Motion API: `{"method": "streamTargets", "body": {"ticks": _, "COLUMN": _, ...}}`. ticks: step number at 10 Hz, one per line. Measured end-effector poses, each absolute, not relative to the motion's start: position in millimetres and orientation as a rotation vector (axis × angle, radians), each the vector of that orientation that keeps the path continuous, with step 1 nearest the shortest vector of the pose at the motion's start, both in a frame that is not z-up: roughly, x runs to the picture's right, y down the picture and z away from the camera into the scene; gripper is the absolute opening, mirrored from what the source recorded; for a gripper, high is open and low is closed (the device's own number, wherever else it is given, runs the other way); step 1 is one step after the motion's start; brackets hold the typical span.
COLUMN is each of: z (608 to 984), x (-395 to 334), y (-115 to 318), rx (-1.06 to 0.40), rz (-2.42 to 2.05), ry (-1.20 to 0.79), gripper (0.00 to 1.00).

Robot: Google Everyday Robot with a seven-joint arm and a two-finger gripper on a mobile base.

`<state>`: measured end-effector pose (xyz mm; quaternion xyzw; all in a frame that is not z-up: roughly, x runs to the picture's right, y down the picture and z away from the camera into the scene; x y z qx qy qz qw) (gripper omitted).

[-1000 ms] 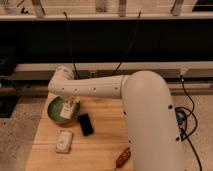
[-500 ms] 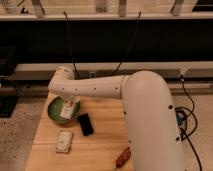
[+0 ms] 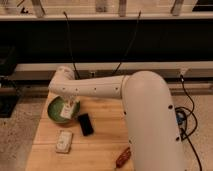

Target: Place the bottle in the ceramic bowl

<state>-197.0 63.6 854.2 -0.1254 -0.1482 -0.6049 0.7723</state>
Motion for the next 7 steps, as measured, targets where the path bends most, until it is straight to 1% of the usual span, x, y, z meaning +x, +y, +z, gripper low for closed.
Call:
{"method": "streamTargets", "body": {"ticks": 3, "z": 855.1, "x": -197.6, "y": 63.8, "rx": -0.269, "rz": -1.316, "ry": -0.325, "gripper": 0.36}}
{"method": "streamTargets", "body": {"ticks": 5, "z": 855.4, "x": -197.8, "y": 63.6, "rx": -0.267, "rz": -1.319, "ry": -0.327, "gripper": 0.31}}
{"method": "streamTargets", "body": {"ticks": 7, "z": 856.1, "x": -198.1, "y": 63.5, "rx": -0.264, "rz": -1.323, "ry": -0.330, "gripper": 0.31}}
